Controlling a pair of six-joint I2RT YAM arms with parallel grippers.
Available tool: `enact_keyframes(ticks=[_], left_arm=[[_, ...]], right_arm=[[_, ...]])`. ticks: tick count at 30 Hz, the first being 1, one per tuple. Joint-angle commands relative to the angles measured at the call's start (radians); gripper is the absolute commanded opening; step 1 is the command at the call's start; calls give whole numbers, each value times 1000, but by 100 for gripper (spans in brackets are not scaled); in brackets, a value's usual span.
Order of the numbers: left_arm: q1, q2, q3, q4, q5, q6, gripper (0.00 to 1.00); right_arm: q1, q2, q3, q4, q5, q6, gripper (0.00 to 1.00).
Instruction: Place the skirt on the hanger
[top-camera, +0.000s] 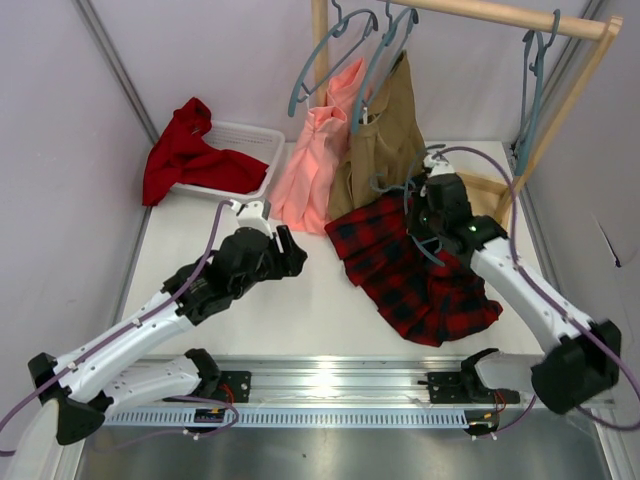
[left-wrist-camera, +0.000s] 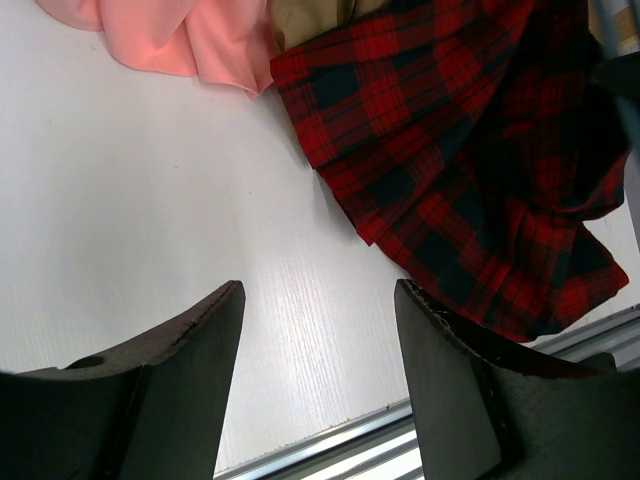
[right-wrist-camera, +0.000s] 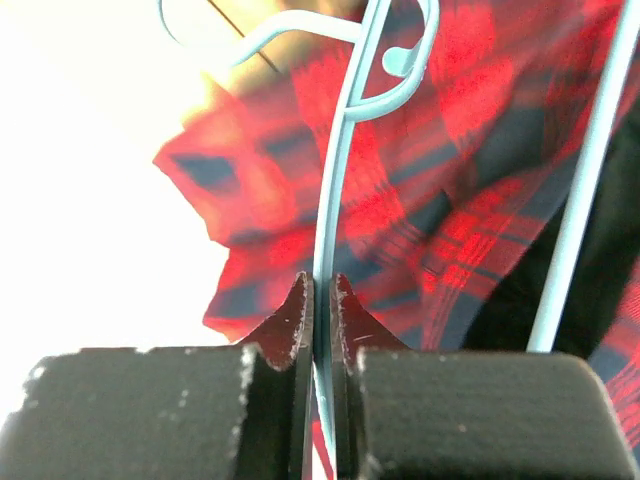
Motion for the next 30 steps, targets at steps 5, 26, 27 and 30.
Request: enact_keyframes(ticks=[5,26,27,30], left_arm=[[12,-3,32,1,-9,-3,67],[12,-1,44,-13,0,-10,67],[12,-4,37,-15,-1,-10,67],[12,-9,43,-19,-6,-13,67]], right_arm=[[-6,-308,-18,253,-29,183,0],[-56,-355,149,770,38,375,0],[-64,-347,175,787,34,395,0],[-82,-298,256,799,31,410,0]])
